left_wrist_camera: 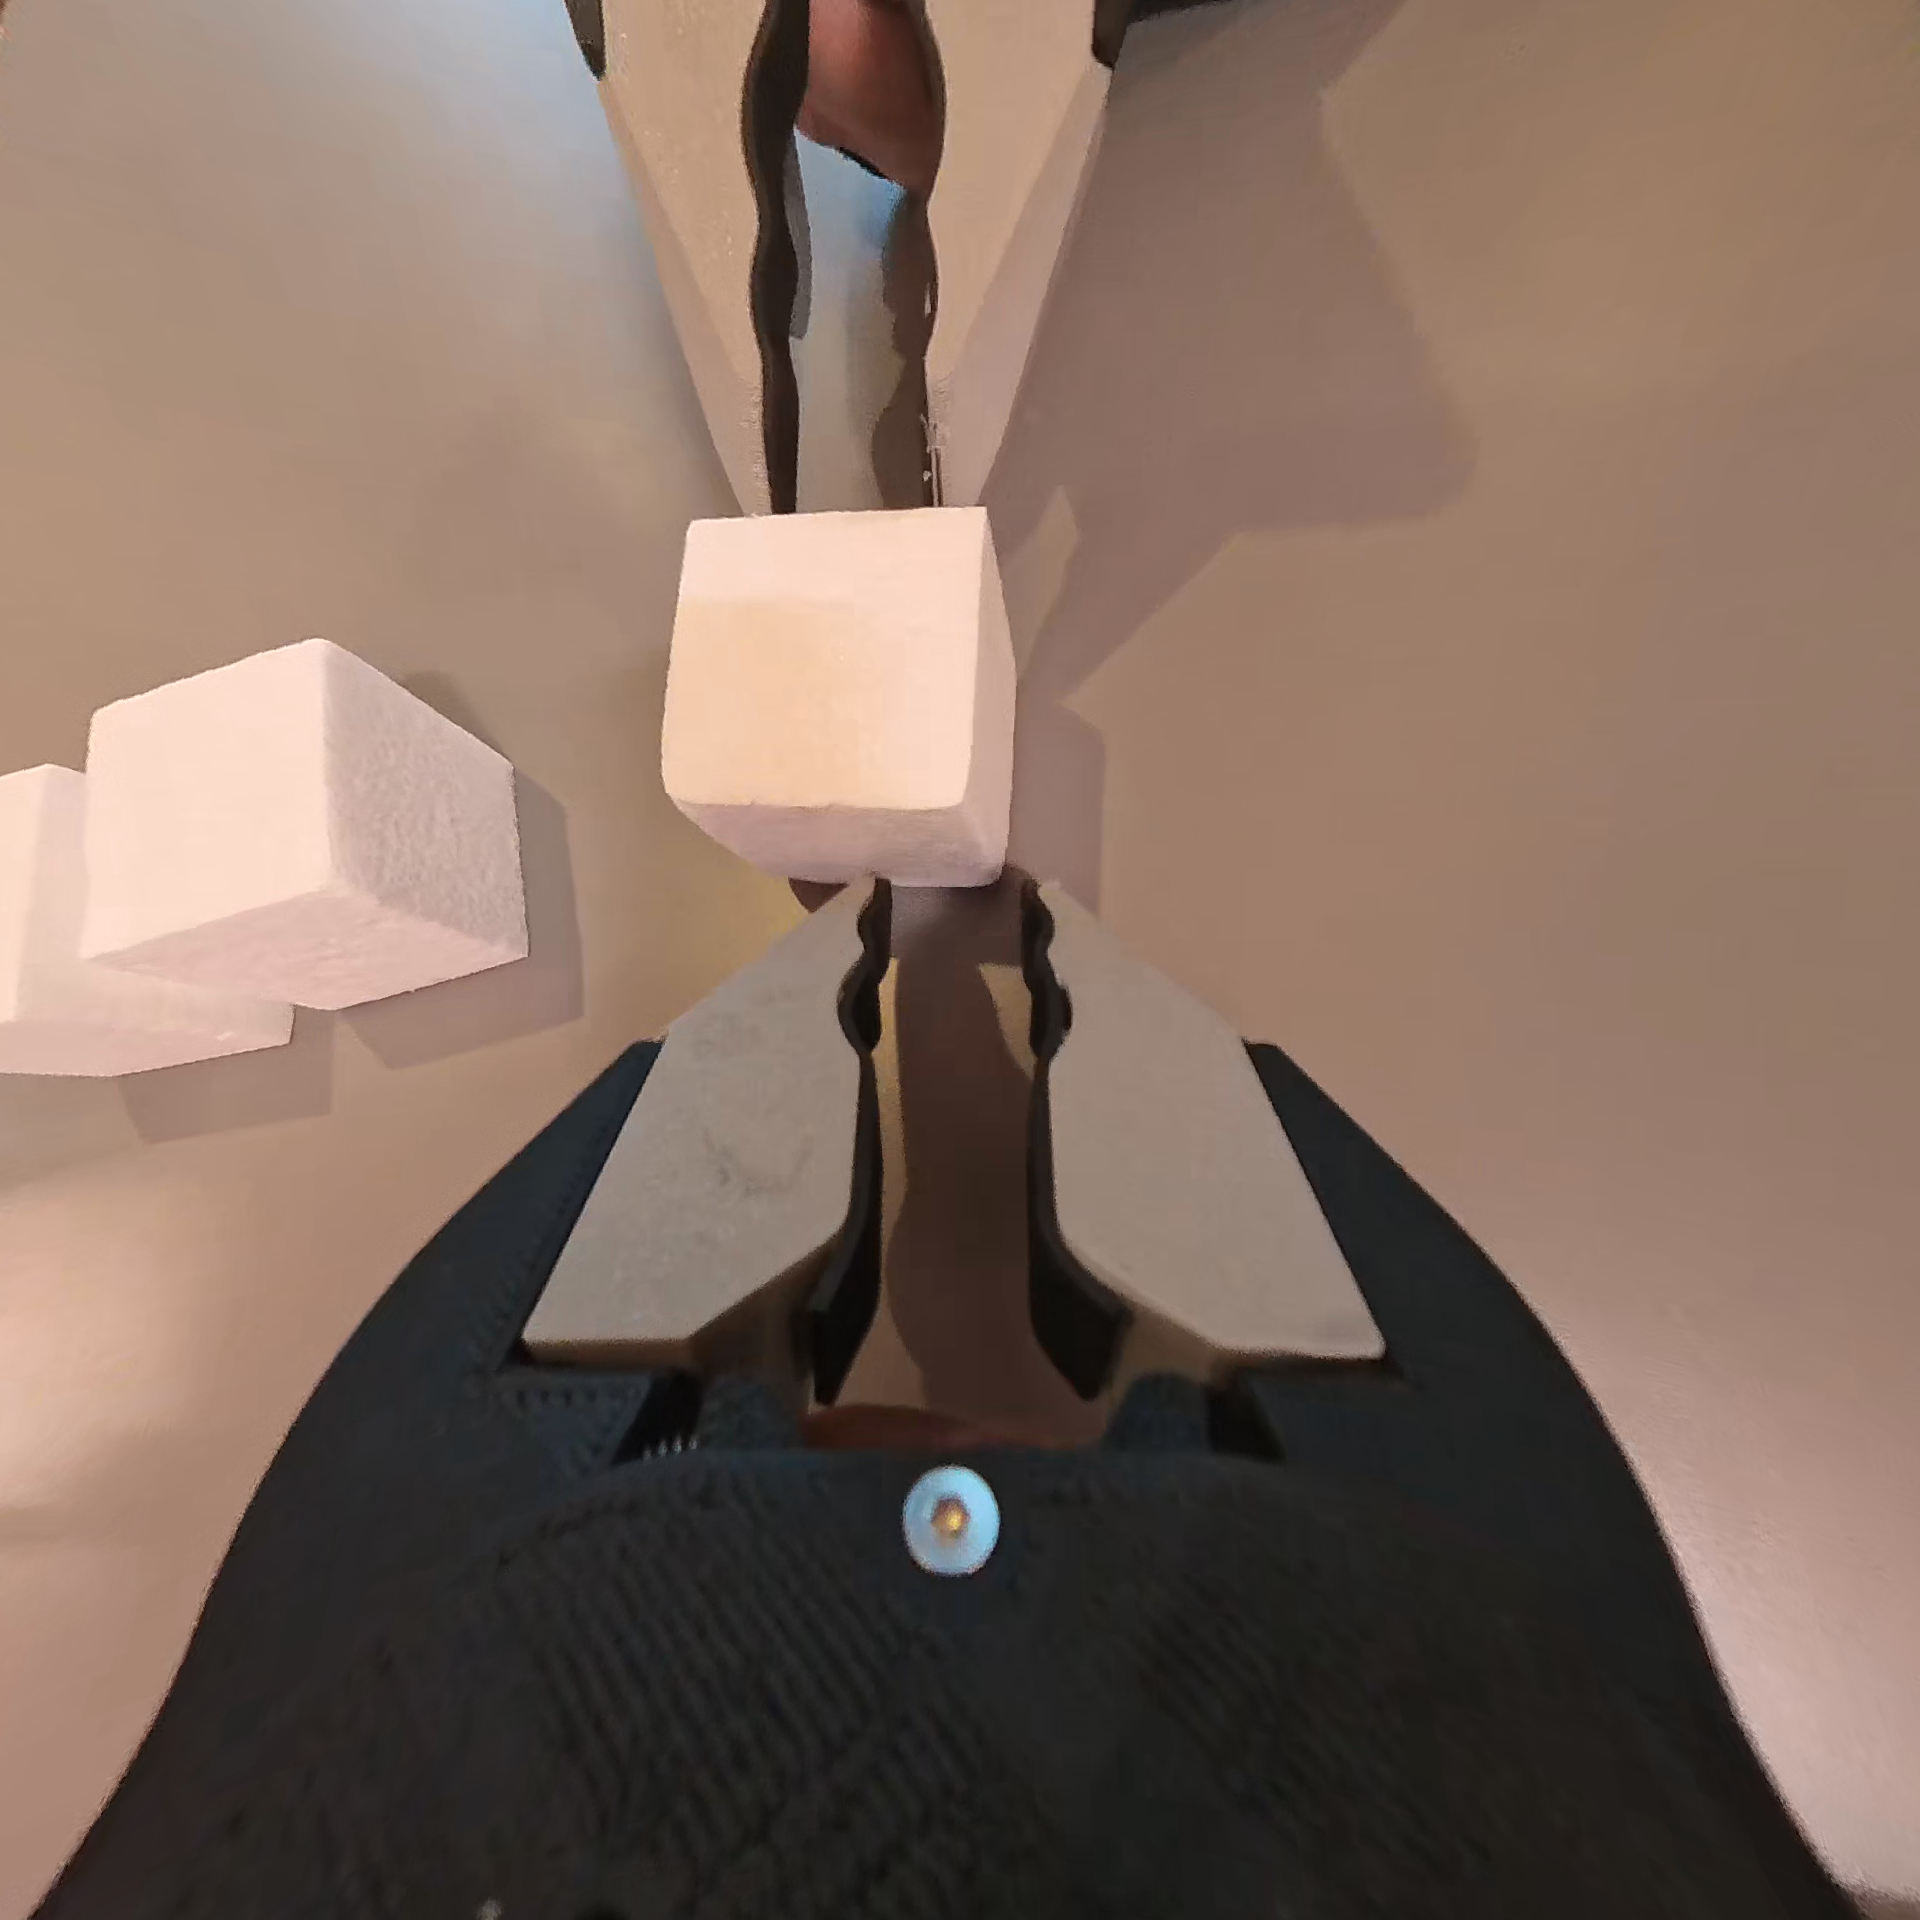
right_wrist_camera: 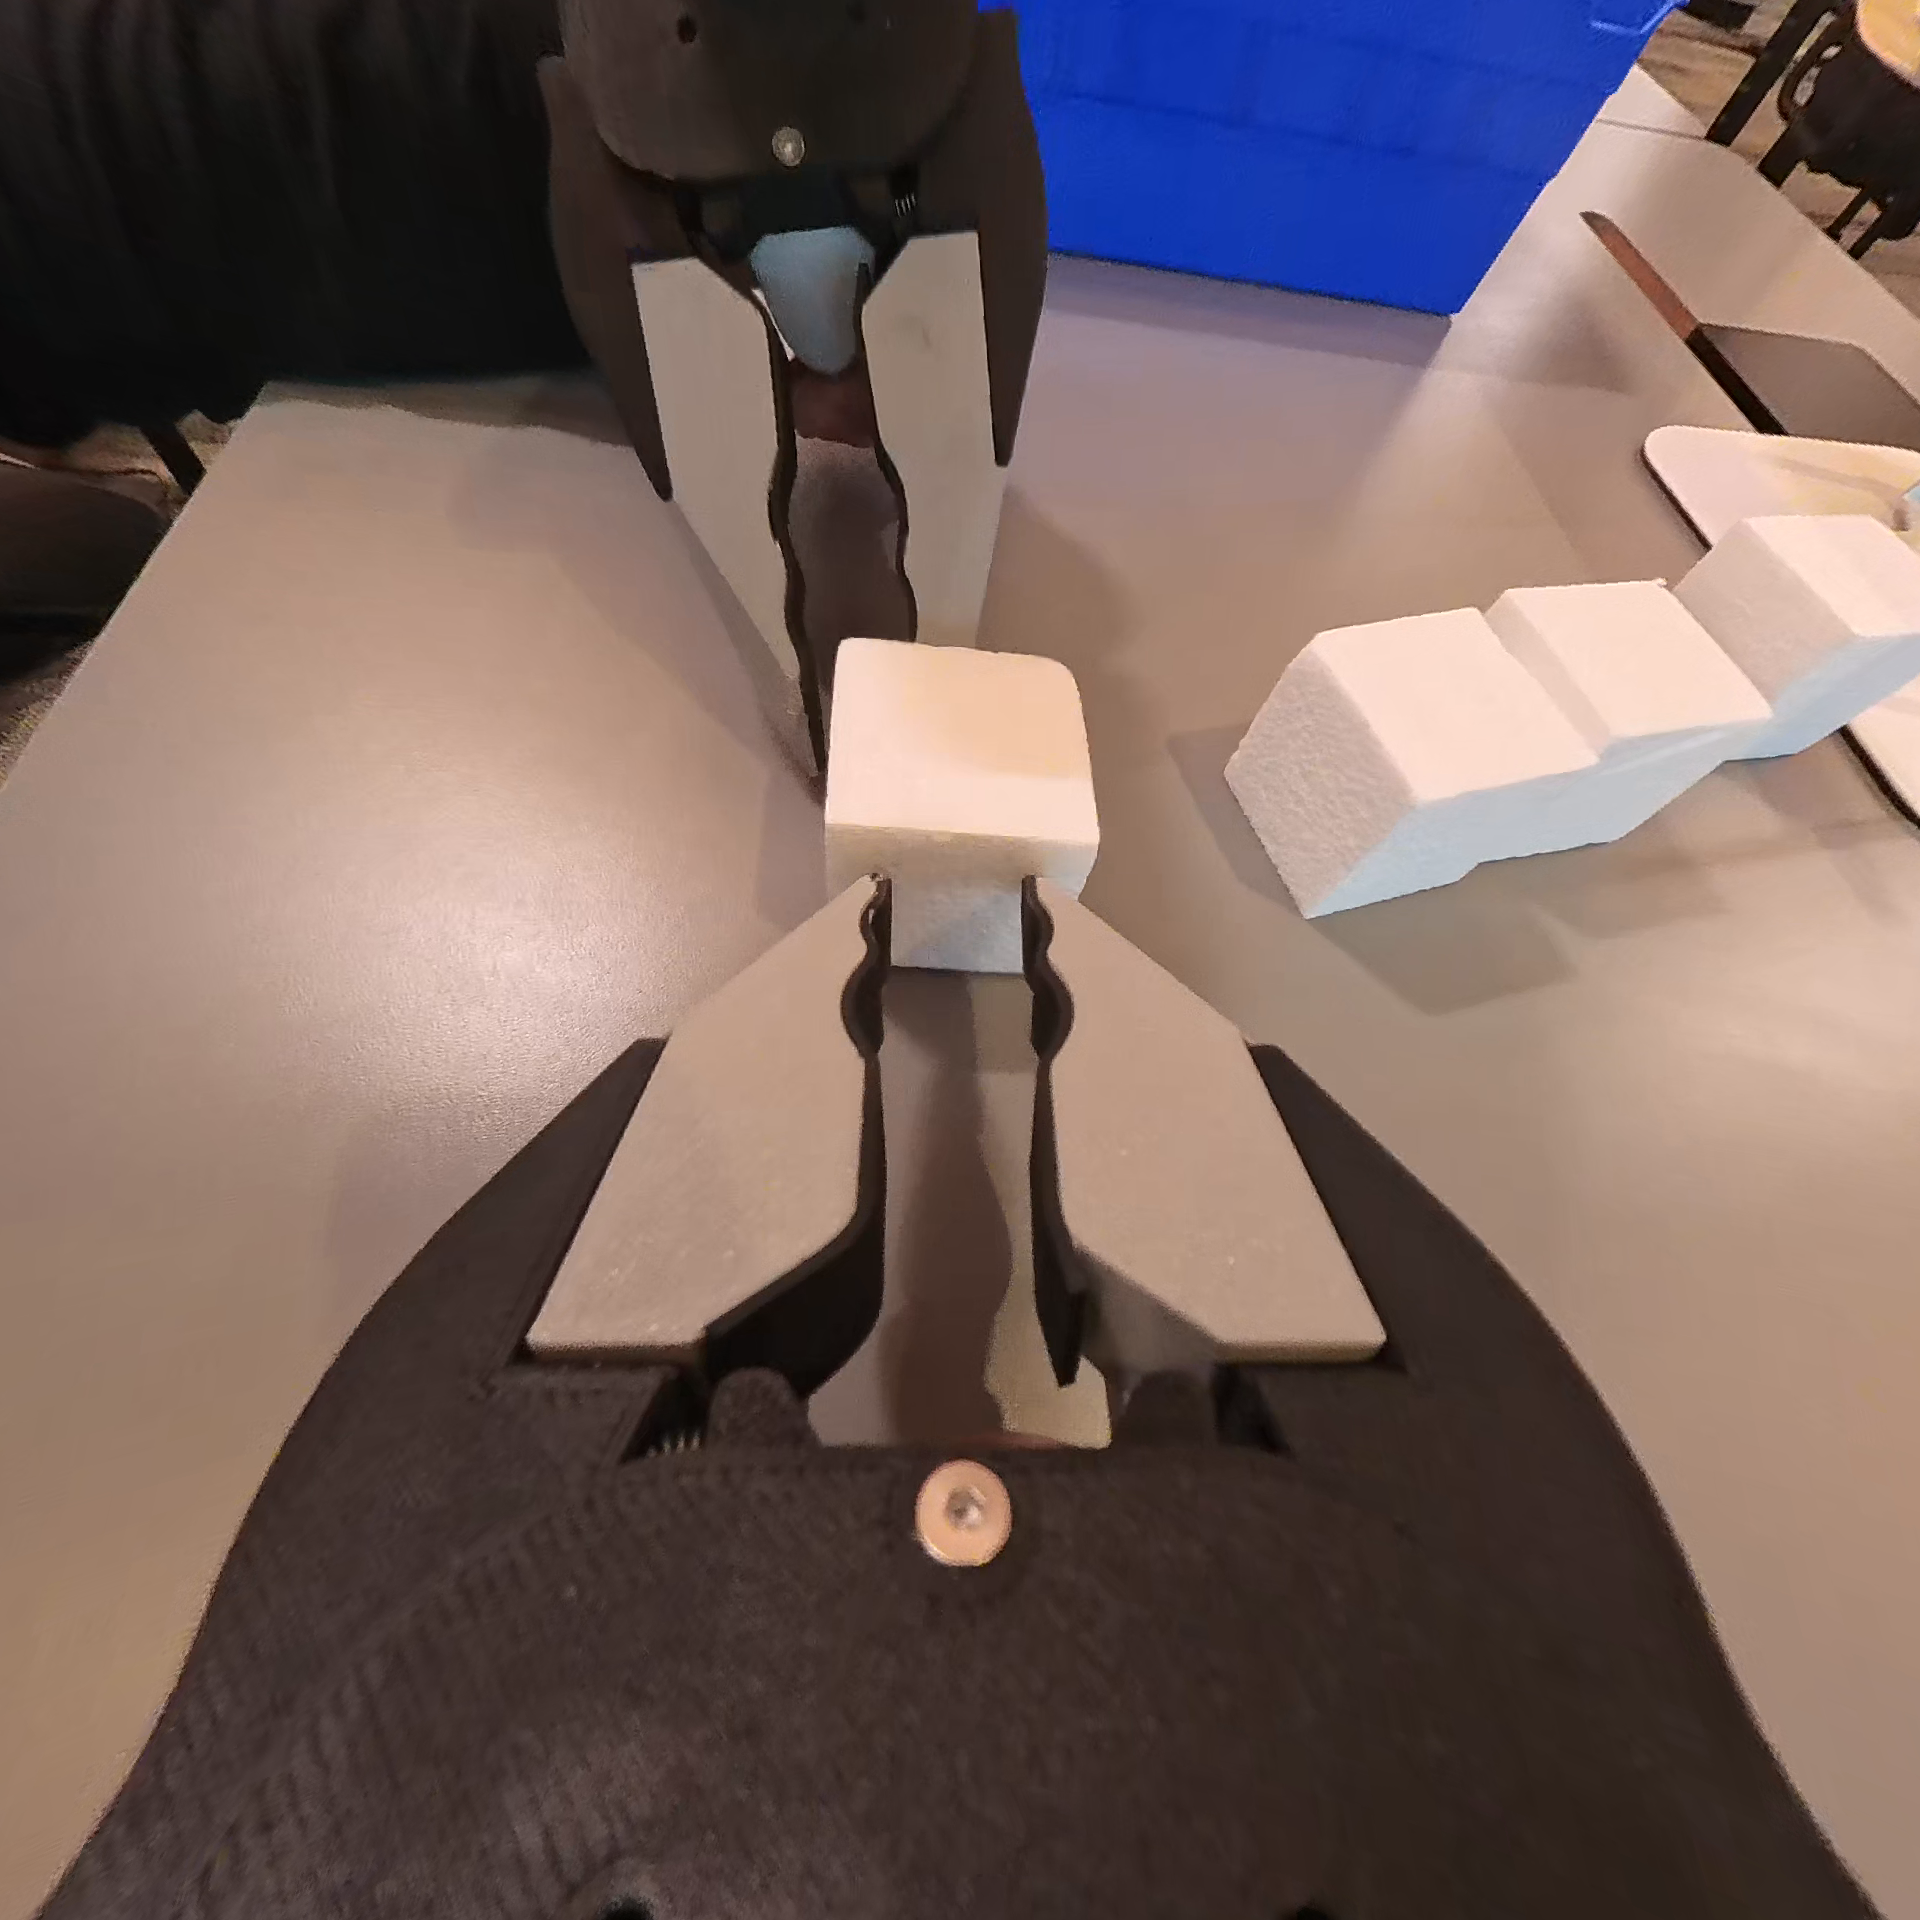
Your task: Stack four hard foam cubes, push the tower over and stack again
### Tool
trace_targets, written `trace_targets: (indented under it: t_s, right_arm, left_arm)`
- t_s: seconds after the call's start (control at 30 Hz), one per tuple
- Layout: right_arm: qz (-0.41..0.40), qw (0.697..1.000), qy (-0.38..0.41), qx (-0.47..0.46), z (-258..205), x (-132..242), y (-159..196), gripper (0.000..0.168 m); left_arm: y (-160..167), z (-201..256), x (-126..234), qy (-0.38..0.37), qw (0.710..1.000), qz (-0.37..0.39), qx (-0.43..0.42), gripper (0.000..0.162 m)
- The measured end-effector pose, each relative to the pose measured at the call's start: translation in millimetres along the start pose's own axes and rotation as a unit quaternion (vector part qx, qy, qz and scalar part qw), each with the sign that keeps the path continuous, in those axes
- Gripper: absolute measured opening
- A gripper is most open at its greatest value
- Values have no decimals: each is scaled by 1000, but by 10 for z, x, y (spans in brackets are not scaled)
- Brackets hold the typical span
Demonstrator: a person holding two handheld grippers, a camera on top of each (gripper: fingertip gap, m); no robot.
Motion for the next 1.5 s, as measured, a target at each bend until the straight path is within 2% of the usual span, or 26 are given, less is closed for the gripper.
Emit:
trace_targets:
  t_s: [0.3,0.5,0.67,0.83,0.97,1.27,1.4,1.5]
  right_arm:
    - [21,1000,7,-12,114,142,49,24]
    - [64,995,39,-62,528,246,95,30]
    - [79,995,13,-63,905,47,38,42]
    - [52,998,-22,-26,1117,-274,-54,52]
    - [25,999,-47,-7,1161,-432,-73,56]
    - [6,999,-41,8,1098,-534,-98,52]
    - [15,999,-31,5,1009,-483,-115,51]
    - [30,999,1,-19,1011,-286,-175,51]
  left_arm:
    - [19,9,131,7,1000,4,-2,23]
    - [-36,-139,423,-50,996,75,26,23]
    - [-2,-384,543,-145,980,99,98,23]
    - [100,-501,607,-175,968,85,158,14]
    - [135,-564,628,-175,958,101,205,13]
    - [126,-559,577,-171,958,99,208,14]
    - [189,-580,539,-174,958,83,211,13]
    - [241,-603,535,-179,957,72,218,14]
Point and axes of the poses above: each gripper's, where its closed fingertips meet, x back along the fingers, y out of its underside, z = x × y across the jaws, the point moved 10 cm from there along x, back along the fingers, and after that the axes turned 4 degrees about z, right-handed, at the moved point
